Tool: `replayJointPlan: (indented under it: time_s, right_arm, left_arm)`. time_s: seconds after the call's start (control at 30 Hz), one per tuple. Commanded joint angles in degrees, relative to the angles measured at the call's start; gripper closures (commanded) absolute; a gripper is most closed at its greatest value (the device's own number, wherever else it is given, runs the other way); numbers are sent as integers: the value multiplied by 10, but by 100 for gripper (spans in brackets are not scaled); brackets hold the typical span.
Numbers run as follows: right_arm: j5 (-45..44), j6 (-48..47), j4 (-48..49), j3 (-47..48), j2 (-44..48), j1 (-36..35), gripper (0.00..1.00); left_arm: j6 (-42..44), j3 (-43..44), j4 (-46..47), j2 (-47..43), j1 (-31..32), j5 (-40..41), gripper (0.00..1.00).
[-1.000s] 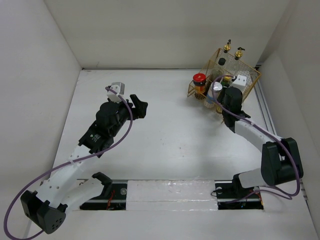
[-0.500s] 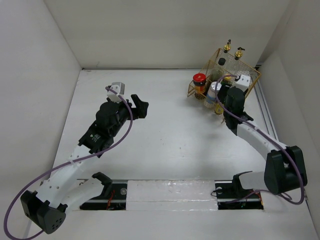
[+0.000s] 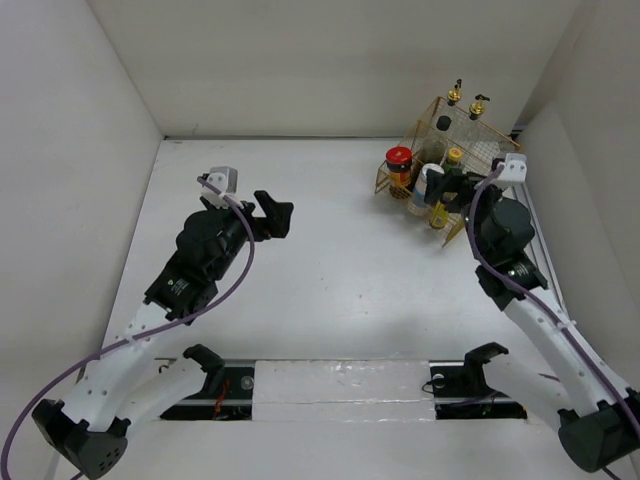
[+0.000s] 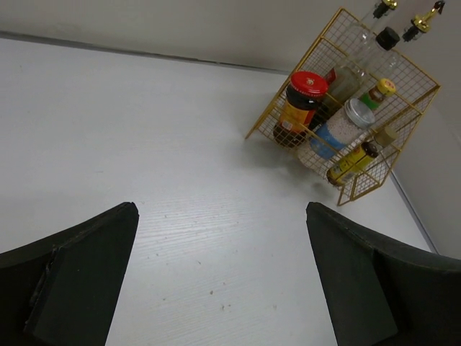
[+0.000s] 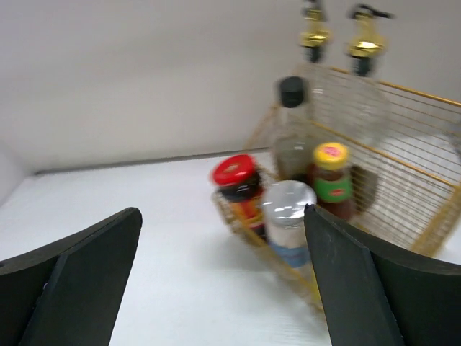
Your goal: Organize the condiment bottles
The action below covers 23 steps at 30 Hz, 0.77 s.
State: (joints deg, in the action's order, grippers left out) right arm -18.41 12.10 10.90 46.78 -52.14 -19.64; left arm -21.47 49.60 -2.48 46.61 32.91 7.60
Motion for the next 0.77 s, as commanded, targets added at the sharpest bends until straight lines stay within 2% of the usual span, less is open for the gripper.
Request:
replayJointPlan:
  time_s: [0.0, 0.03, 0.23, 0.33, 0.57, 0.73]
  right_arm:
    - [119, -31, -21, 16, 61, -30, 0]
    - [144, -38, -33, 16, 76, -37, 0]
    - [161, -61, -45, 43, 171, -81, 0]
    - [129, -61, -45, 31, 172, -95, 0]
    - [134, -61, -72, 37, 150, -121, 0]
    - [99, -61, -72, 47, 178, -126, 0]
  left_arm:
    - [7, 24, 24, -39, -2, 20, 0]
    - [7, 19, 29, -45, -2, 25, 0]
    - [7, 13, 45, -75, -2, 20, 0]
    - [7, 13, 45, -80, -2, 20, 0]
    - [7, 13, 39, -80, -2, 15, 0]
    - [13, 13, 39, -86, -2, 1, 0]
